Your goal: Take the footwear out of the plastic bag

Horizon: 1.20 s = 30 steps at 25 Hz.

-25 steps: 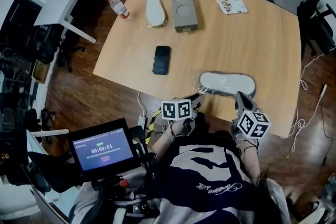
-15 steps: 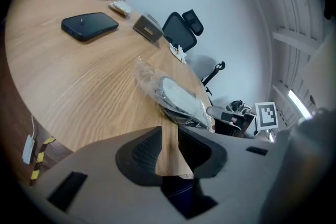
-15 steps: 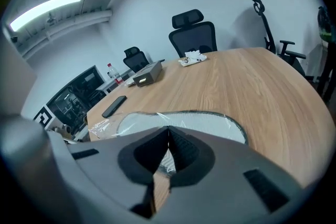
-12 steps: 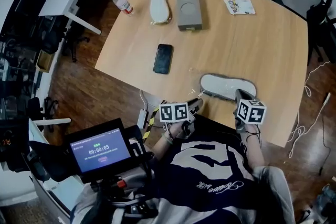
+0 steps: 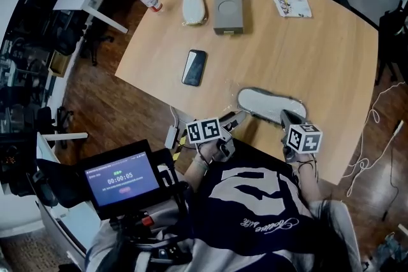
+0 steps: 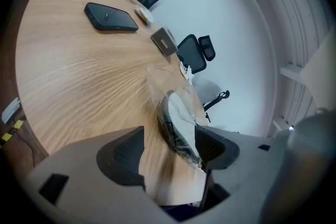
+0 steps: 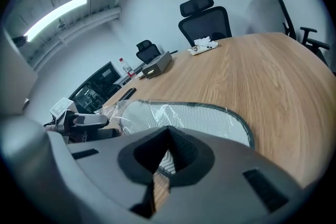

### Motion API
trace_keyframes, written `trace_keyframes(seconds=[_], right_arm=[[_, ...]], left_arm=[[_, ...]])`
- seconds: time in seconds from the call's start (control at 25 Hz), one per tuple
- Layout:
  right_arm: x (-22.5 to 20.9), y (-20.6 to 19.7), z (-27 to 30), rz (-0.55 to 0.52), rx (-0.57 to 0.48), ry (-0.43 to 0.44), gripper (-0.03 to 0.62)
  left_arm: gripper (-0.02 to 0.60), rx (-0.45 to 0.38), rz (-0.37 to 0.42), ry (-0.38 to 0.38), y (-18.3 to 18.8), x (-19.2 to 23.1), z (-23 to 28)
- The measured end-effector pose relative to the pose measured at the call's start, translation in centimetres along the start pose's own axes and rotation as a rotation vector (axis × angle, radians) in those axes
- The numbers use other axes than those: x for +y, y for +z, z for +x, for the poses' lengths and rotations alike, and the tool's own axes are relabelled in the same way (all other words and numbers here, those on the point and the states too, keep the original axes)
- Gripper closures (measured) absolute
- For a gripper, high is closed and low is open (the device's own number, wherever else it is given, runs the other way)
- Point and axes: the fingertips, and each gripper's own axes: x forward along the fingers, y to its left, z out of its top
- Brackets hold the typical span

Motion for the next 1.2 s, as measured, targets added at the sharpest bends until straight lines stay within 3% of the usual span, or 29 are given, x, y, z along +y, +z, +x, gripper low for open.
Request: trace_keyframes(seconds=[0.08,0.2,0.28,0.36,0.44,0.56,0.72,0.88,0.96,1.12,1.2], right_arm=[[-0.5,-0.4,-0.1,0.01,0.002,0.021,0.599],[-0.1,-0.2,-0.1,0.033,0.007,0.056,0.599],[-0.3,-0.3,-0.1,0.04,0.008,0.067,0.599],[-0.6,-0.6,-0.1,0.039,0.008,0.072,0.599],[-0.7,-0.6,0.0,0.034,0.009,0.075,0.599],[-0.6,-0.5,0.0,0.024,0.008,0.078,0.599],[-0.5,-0.5,-0.2,0.016,0.005,0.079,0.599],[-0.3,-0.6,-0.3,0.008,0.003,0.073,0.599],[-0.1,-0.6,-0.3,0.0,0.0,0.067,0.599],[0.3,-0.6,-0.5,-0.014,-0.012,0.066,0.599],[0.3,-0.7,-0.8,-0.022,-0.015,0.07,0.599]], left_arm=[[0.288,0.023,0.053,-0.035,-0.6,-1.0,0.6],[0.288,0.126,0.185,-0.094,-1.7,-2.6,0.6],[0.288,0.16,0.21,-0.065,-2.5,-2.1,0.9],[0.259,0.132,0.144,-0.041,-2.5,-1.4,1.4],[0.221,0.062,0.027,-0.055,-1.6,-1.2,1.6],[0.22,-0.01,-0.074,-0.071,-0.2,-1.2,2.0],[0.22,-0.061,-0.09,-0.046,1.5,-1.0,3.0],[0.224,-0.121,-0.171,-0.037,3.6,-0.5,3.7],[0.265,-0.126,-0.185,-0.016,3.9,-0.2,3.9],[0.368,-0.086,-0.093,0.051,3.2,0.5,3.8],[0.42,-0.076,-0.089,0.061,2.9,0.8,3.8]])
